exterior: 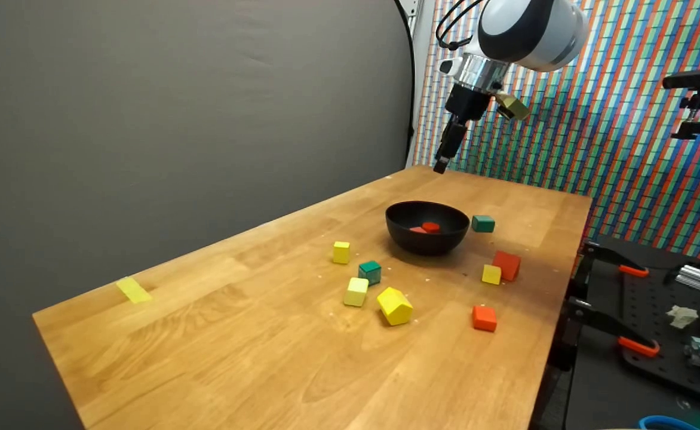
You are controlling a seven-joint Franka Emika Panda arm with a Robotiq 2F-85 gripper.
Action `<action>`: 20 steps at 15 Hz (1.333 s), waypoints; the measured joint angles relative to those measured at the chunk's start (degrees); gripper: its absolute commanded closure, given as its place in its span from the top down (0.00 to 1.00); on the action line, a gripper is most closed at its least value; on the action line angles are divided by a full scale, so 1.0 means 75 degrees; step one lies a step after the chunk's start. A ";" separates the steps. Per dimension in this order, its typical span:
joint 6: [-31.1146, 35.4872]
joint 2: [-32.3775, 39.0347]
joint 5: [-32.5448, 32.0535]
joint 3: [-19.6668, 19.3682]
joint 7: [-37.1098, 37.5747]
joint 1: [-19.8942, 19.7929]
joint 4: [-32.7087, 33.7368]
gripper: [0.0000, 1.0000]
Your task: Put all the blocks in the bowl
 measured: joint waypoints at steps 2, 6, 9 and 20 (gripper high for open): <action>-0.0163 0.0027 -0.0388 0.0006 0.0009 0.0133 0.0078 1.00; -0.0952 0.0050 -0.1219 0.0314 0.0230 0.0861 0.0678 1.00; -0.1698 0.0330 -0.1088 0.0800 0.0262 0.1410 0.1492 1.00; -0.2357 0.3891 -0.1904 0.1062 0.1910 0.1896 0.4411 0.75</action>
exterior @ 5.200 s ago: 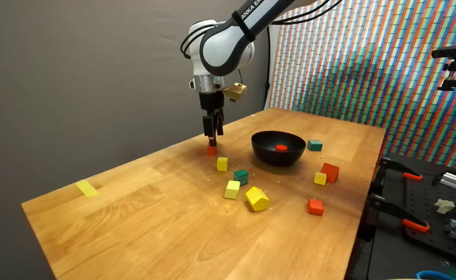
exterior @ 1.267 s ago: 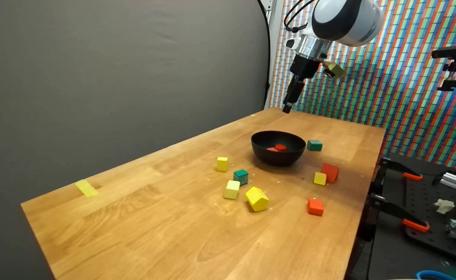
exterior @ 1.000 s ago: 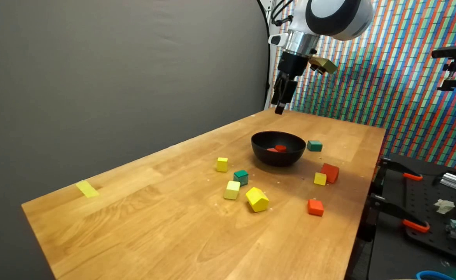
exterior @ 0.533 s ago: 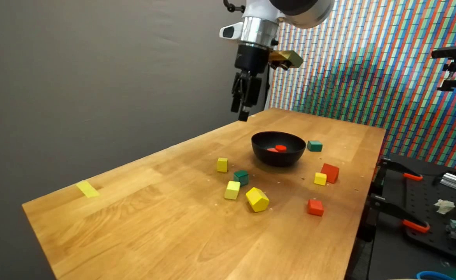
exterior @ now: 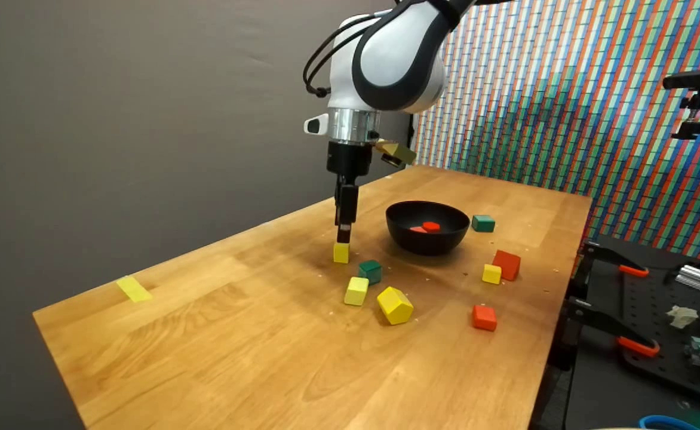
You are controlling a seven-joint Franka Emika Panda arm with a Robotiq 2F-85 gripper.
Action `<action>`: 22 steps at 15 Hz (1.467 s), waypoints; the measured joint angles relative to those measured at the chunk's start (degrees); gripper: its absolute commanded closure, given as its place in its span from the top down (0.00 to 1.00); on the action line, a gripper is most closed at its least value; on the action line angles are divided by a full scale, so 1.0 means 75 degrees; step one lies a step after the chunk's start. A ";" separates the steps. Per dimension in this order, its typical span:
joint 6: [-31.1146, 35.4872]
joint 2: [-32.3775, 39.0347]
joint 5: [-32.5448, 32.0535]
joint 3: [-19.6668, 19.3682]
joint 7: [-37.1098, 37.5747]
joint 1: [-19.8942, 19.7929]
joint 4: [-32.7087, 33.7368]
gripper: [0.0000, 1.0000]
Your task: Put all the blocks in the bowl
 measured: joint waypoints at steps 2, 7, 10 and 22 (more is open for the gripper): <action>-0.0182 0.0403 -0.0255 0.0000 0.0300 0.0061 0.0365 0.66; -0.0530 0.0678 -0.0848 -0.0028 0.0688 0.0236 0.0789 0.26; -0.0541 0.0678 -0.1304 -0.0211 0.0916 0.0356 0.0832 0.02; -0.0538 -0.1340 -0.1507 -0.0249 0.1041 -0.0147 -0.0295 0.08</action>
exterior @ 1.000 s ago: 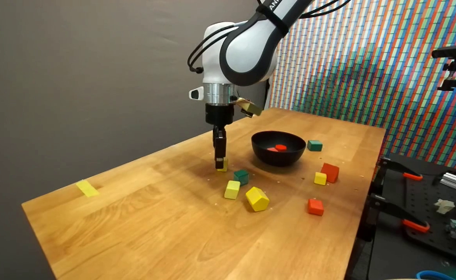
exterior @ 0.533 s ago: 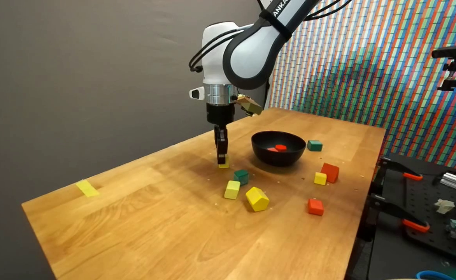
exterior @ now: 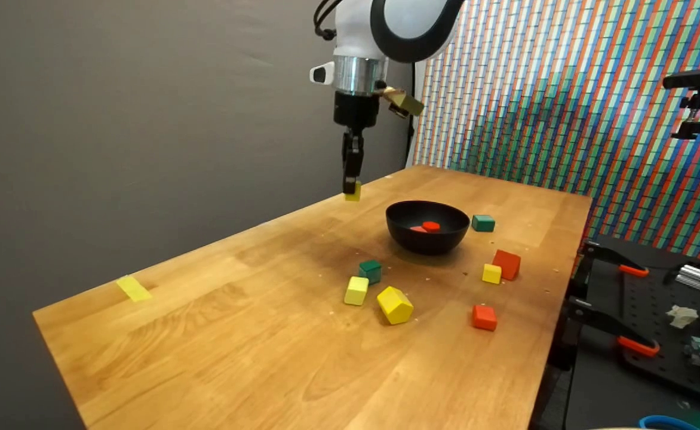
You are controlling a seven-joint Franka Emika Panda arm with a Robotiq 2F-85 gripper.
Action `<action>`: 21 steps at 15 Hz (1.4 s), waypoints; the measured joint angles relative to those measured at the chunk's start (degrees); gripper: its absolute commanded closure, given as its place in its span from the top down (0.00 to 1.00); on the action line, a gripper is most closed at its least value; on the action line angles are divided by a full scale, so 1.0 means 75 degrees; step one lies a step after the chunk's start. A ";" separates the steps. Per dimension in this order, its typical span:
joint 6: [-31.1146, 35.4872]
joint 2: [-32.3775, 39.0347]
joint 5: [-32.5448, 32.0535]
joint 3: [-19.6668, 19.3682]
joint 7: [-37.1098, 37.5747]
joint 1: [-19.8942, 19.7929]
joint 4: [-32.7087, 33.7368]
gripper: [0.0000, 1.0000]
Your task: Put all the blocks in the bowl
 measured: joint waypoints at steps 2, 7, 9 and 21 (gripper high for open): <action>-0.0002 -0.0739 0.0225 -0.0059 -0.0002 -0.0270 -0.0700 0.08; 0.0088 -0.1583 0.1586 -0.0074 -0.0504 -0.0818 -0.2115 0.19; 0.0290 -0.1596 0.2142 -0.0064 -0.0822 -0.0858 -0.2382 0.49; 0.1151 -0.2057 0.2706 0.0417 -0.1659 -0.0645 -0.2716 1.00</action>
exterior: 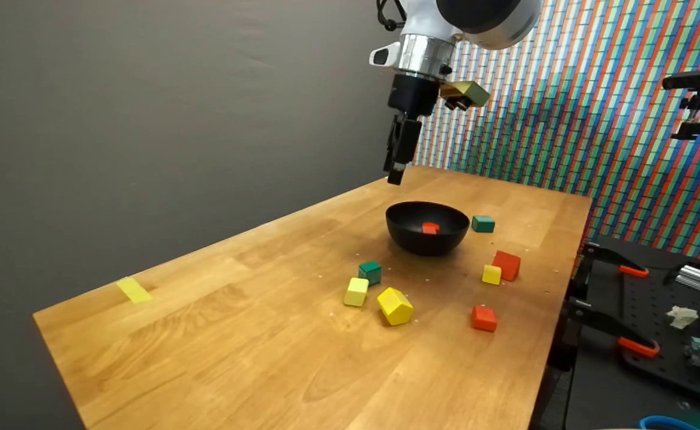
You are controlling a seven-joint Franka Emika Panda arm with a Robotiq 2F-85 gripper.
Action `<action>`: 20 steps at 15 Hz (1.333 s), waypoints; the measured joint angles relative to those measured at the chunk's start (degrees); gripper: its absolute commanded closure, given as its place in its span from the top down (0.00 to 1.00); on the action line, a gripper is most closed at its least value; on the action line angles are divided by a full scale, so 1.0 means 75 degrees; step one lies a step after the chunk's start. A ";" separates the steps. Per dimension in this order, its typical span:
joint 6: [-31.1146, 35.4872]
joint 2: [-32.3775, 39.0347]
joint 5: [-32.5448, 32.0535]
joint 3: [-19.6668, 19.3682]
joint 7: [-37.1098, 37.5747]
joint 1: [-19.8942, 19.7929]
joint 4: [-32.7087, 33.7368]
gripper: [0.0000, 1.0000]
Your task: Put all the blocks in the bowl
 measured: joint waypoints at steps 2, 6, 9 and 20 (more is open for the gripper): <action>0.0003 0.0016 -0.0035 0.0131 -0.0136 0.0229 -0.0004 1.00; 0.0343 0.0400 -0.0522 0.0212 -0.0652 0.0611 -0.0049 1.00; 0.0798 0.0905 -0.0832 0.0265 -0.1232 0.0636 -0.0044 1.00; 0.1348 0.2441 -0.1786 0.0490 -0.1842 0.0606 0.0574 0.70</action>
